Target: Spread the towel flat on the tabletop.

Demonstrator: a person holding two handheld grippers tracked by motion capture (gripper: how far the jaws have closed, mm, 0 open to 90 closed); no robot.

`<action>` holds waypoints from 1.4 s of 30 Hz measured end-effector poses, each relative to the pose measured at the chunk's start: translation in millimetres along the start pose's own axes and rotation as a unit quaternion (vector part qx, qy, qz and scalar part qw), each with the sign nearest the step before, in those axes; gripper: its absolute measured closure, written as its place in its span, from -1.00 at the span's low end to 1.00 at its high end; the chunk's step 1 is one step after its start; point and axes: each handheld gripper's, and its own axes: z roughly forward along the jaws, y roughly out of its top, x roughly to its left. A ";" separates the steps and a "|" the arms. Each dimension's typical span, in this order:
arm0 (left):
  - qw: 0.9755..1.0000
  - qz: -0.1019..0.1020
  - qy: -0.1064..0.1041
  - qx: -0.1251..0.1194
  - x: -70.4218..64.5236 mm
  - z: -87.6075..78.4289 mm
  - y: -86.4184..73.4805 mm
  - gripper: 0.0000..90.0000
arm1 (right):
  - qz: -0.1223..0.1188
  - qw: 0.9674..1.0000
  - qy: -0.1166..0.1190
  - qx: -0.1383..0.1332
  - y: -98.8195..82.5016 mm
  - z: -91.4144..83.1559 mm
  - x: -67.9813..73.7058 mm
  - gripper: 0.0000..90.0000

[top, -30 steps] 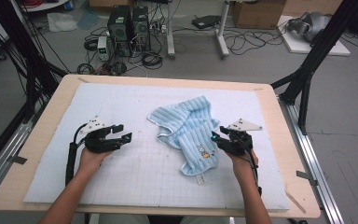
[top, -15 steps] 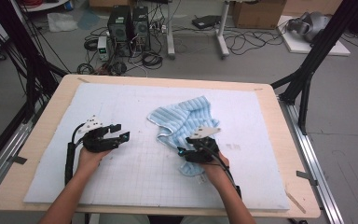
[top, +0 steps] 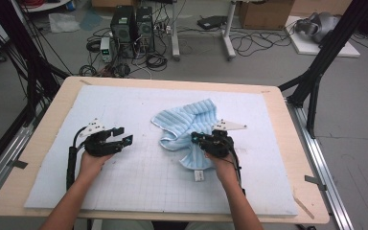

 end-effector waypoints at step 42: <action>0.971 0.076 -0.200 0.107 -116.8 95.7 17.9 0.18 | 0.001 0.982 -0.188 -0.002 -31.6 -81.9 -47.0 -0.20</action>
